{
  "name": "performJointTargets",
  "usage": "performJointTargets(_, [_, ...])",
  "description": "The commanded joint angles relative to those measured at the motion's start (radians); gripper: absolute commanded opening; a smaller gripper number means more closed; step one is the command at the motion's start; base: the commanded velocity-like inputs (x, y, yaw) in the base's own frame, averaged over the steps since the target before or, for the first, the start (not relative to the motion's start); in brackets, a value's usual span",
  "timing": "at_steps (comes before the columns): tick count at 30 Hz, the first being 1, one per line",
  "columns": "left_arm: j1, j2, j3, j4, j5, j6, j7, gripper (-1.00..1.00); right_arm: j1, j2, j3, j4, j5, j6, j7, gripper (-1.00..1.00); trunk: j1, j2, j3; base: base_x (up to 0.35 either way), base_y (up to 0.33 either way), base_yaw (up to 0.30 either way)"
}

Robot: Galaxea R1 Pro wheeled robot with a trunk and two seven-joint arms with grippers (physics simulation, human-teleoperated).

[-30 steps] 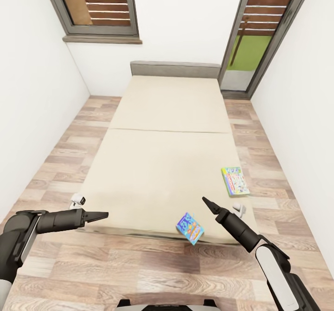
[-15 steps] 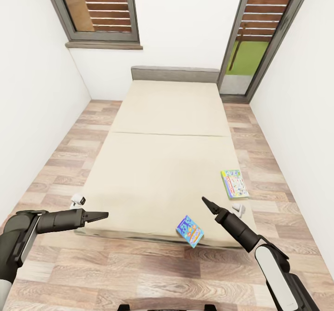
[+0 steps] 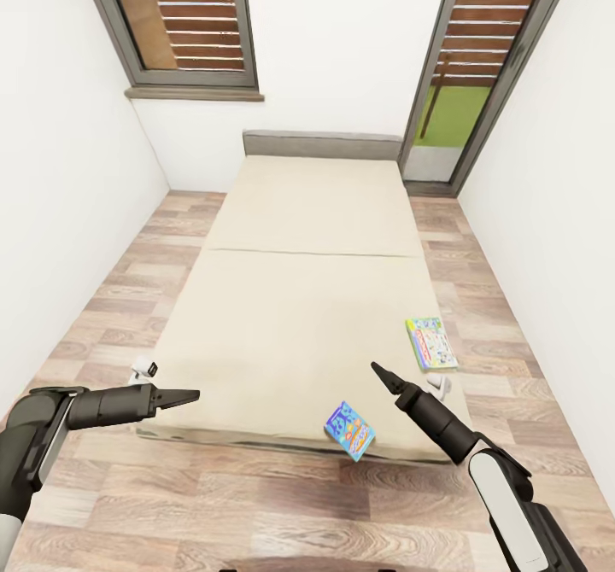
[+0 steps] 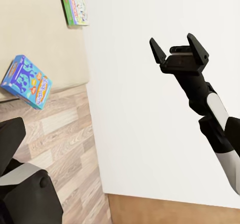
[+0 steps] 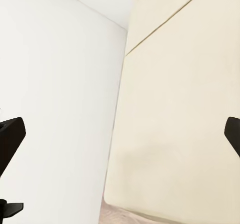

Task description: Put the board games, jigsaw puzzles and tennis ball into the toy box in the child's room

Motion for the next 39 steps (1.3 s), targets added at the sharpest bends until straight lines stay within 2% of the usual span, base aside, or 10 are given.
performJointTargets(1, [0.0, 0.0, 0.0, 0.0, -0.001, 0.011, -0.004, 1.0, -0.001, 0.0, -0.001, 0.0, -0.01, 0.009, 0.0, 1.0, 0.001, -0.002, 0.0, 0.0, 0.0, 0.0])
performJointTargets(39, [0.0, 0.0, 0.0, 0.0, -0.001, 0.011, -0.004, 1.0, -0.001, 0.0, -0.001, 0.0, -0.008, 0.009, 0.0, 1.0, 0.001, -0.002, 0.063, 0.0, 0.0, 0.0])
